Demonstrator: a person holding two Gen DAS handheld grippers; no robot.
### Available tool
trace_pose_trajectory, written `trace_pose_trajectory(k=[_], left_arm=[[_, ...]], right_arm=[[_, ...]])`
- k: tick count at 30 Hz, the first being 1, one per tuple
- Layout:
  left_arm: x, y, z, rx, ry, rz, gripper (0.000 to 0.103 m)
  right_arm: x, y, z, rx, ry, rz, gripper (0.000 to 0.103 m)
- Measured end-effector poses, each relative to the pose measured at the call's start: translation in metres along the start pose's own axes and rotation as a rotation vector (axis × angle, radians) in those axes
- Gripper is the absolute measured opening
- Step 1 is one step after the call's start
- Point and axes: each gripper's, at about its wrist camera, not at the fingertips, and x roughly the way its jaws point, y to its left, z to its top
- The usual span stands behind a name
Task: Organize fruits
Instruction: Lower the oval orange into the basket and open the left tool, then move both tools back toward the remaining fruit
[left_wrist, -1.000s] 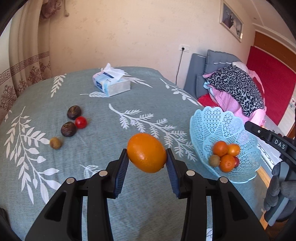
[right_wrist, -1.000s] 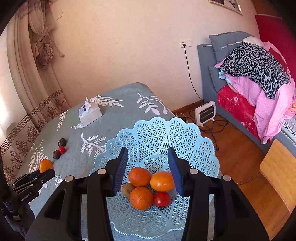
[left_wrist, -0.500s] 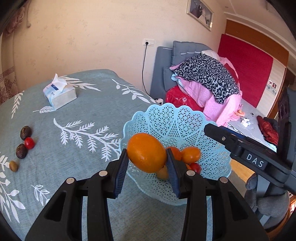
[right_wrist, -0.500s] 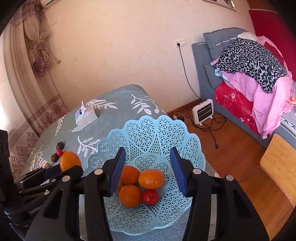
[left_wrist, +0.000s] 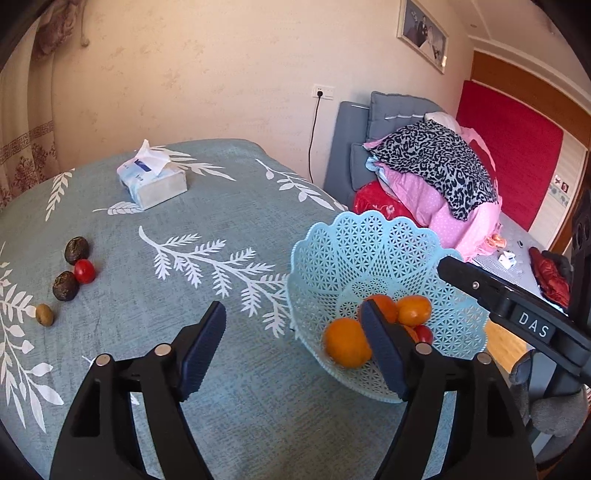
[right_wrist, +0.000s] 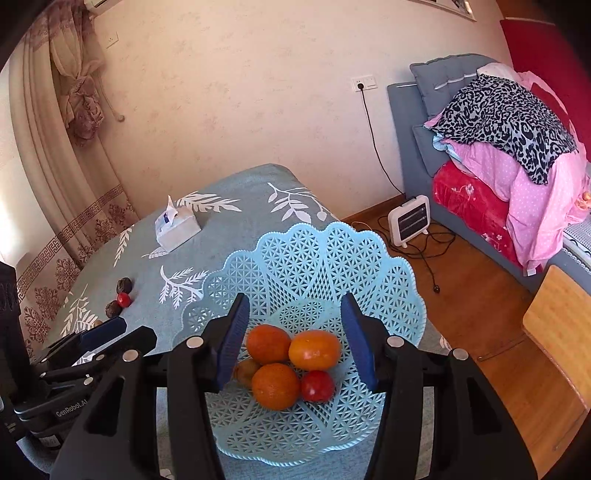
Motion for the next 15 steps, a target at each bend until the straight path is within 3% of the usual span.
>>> trace_pose_trajectory(k=[6, 15], left_arm=[[-0.009, 0.028, -0.004, -0.073, 0.002, 0.042, 0.082], [-0.023, 0.07, -0.009, -0.139, -0.009, 0.126, 0.084]], right_arm=[[0.0, 0.02, -0.003, -0.04, -0.003, 0.022, 0.059], [0.009, 0.065, -0.012, -0.151, -0.005, 0.047, 0.059]])
